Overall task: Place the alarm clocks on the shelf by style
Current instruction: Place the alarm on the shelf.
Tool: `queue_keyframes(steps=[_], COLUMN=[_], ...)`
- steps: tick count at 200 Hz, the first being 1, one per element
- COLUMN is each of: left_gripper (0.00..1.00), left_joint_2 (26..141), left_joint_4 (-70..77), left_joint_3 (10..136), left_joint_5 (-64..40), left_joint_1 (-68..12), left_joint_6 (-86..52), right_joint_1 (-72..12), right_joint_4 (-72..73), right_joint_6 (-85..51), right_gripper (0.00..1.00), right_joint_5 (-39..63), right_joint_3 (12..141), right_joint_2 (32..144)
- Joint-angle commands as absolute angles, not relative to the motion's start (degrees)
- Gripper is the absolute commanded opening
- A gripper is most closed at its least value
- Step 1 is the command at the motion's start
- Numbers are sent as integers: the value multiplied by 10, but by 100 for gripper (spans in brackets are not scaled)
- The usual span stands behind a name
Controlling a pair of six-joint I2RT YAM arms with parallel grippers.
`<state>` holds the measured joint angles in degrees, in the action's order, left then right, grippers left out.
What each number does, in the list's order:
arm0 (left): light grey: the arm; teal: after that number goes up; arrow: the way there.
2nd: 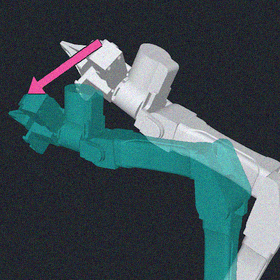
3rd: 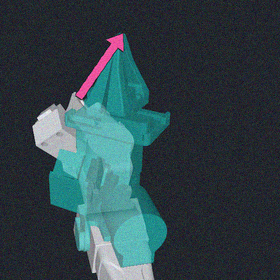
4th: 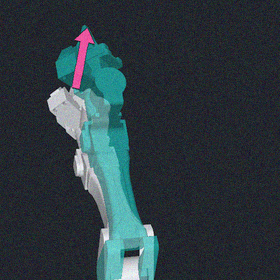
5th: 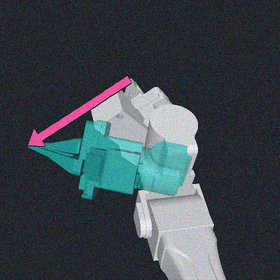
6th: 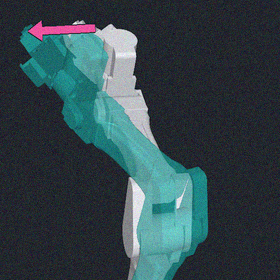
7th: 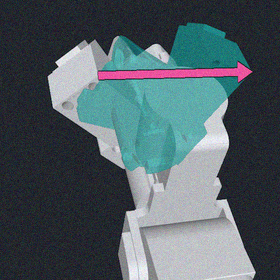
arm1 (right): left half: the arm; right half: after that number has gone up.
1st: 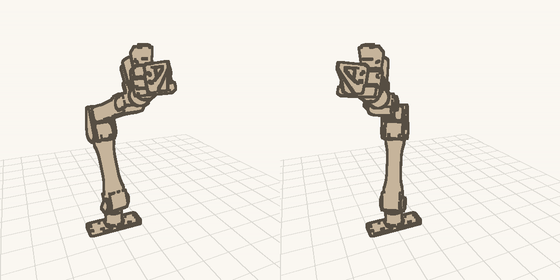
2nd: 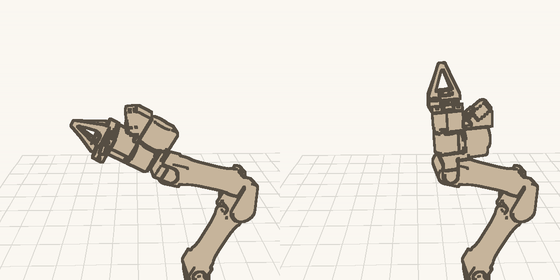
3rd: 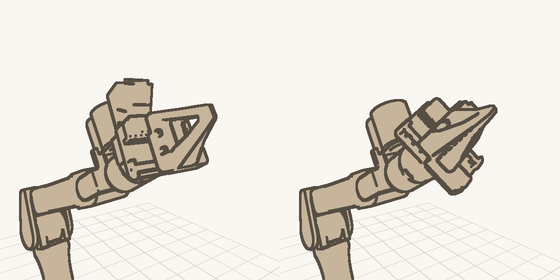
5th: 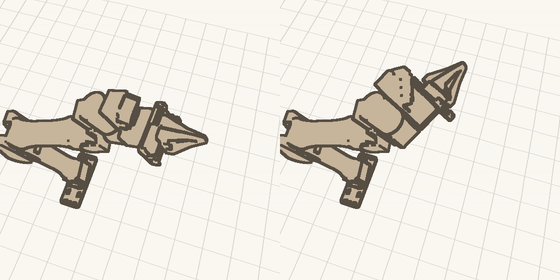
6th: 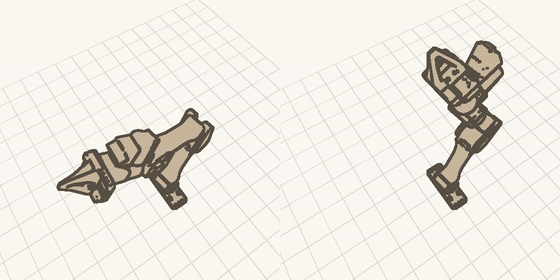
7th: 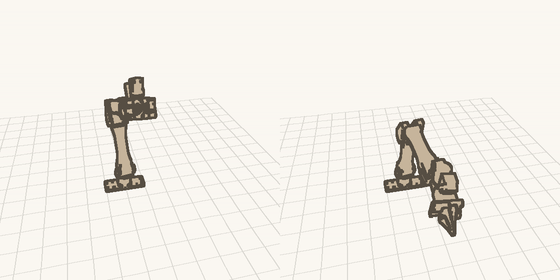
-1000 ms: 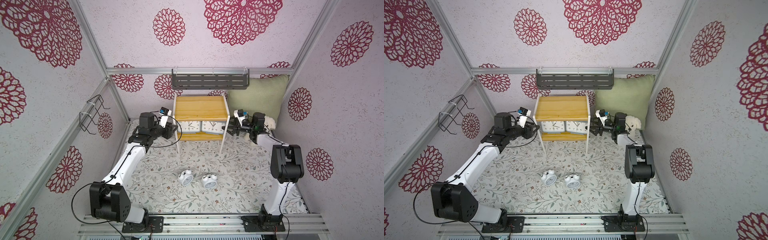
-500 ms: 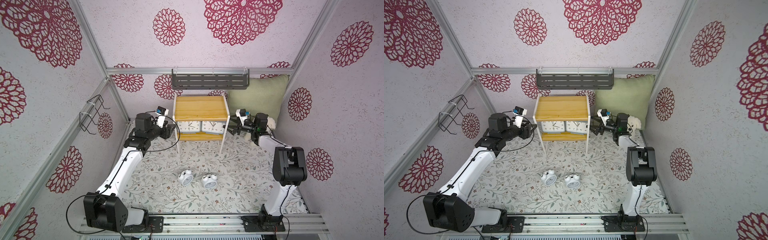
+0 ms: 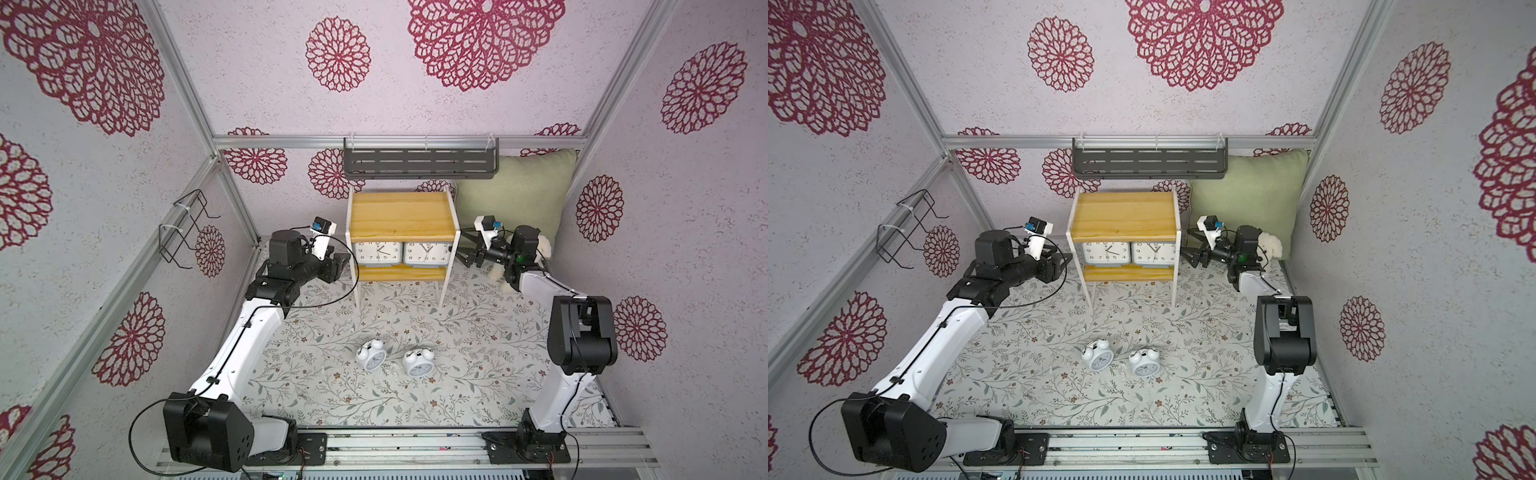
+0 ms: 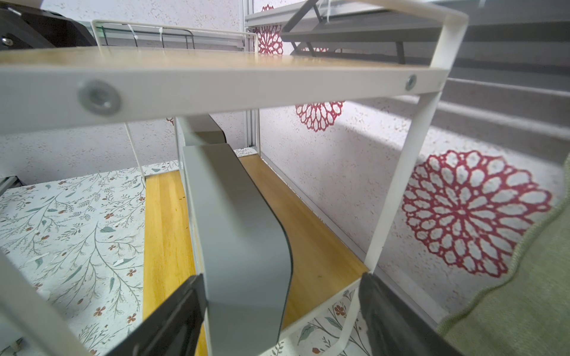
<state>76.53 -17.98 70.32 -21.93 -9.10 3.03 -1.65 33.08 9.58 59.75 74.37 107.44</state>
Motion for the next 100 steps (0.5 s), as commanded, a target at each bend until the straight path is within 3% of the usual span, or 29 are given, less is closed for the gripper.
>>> queue_keyframes(steps=[1,54,100], left_gripper=[60,60,60], left_joint_2=[752,746,714], left_joint_4=[-181,-194,-208], left_joint_3=[697,696,667], left_joint_5=[-222,-233,-224], left_joint_1=[-89,-89,-89], left_joint_6=[36,37,35], right_joint_1=[-17,-16,-10], right_joint_4=[332,342,366], right_joint_6=[110,110,103], right_gripper=[84,85,87], right_joint_5=[596,607,504], right_joint_3=[747,715,656], right_joint_2=[1041,1004,945])
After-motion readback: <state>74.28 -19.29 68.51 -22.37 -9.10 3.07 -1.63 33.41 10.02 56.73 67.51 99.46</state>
